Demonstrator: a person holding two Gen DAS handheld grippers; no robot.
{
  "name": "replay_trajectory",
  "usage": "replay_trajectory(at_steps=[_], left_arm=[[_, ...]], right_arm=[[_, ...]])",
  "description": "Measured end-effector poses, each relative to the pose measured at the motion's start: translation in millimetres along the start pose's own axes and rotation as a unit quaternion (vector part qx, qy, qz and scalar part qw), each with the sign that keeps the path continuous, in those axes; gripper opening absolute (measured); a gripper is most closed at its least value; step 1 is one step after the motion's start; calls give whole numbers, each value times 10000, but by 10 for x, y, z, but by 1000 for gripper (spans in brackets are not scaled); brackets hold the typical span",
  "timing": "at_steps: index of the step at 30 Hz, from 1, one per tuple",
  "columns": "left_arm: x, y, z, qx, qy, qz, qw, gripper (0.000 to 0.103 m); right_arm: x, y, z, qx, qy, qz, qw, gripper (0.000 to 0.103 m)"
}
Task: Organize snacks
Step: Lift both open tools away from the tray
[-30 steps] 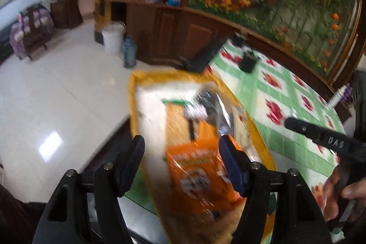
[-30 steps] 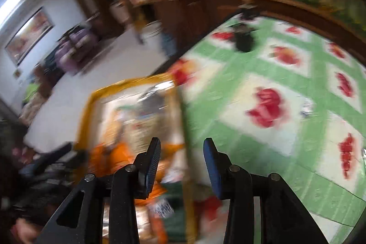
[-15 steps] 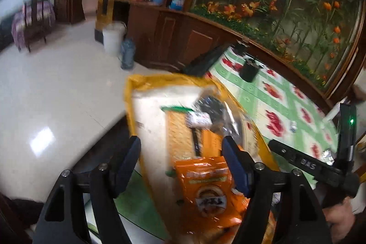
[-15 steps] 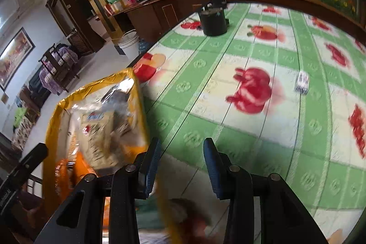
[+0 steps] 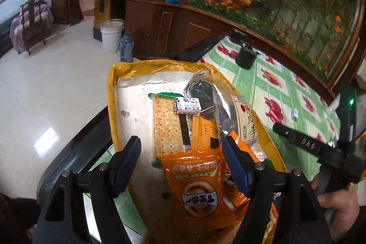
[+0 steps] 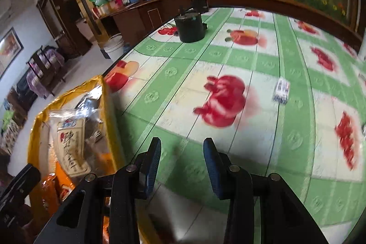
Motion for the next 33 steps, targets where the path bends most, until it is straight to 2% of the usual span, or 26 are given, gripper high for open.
replay_trajectory(at_steps=[3, 7, 12, 19, 23, 25, 29, 31, 33], left_arm=[[-9, -21, 25, 153, 20, -25, 9999, 72], [-45, -79, 158, 312, -181, -72, 9993, 72], [3, -148, 353, 657, -45, -70, 9978, 72], [-28, -36, 249, 593, 26, -98, 9982, 72], [-124, -124, 360, 698, 201, -68, 9973, 72], [-156, -163, 396, 490, 332, -190, 9981, 72], [-402, -164, 415, 118, 857, 31, 9962, 72], [-618, -180, 542, 239, 1028, 277, 9940, 72], [-807, -234, 764, 439, 963, 437, 9934, 74]], right_arm=[[-85, -77, 32, 234, 96, -16, 9997, 42], [-207, -264, 59, 240, 108, -123, 9996, 42], [-277, -373, 301, 782, 180, -270, 9964, 42], [-265, -425, 127, 618, 502, -380, 9961, 42], [-307, -537, 216, 815, 704, -497, 9929, 43], [-327, -522, 281, 767, 729, -552, 9929, 43], [-625, -484, 442, 700, 857, -429, 9929, 43], [-850, -520, 469, 315, 893, -382, 9948, 43], [-1029, -601, 536, -31, 818, -348, 9960, 46]])
Point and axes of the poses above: each gripper's, at about its wrist camera, not at the fingertips, and x roughly the way its jaws point, z to its right, y to its top, the point moved 5 cm from there along x, roughly the way its jaws point, and after that the axes turned 1 degree about y, right-handed, at the moved point
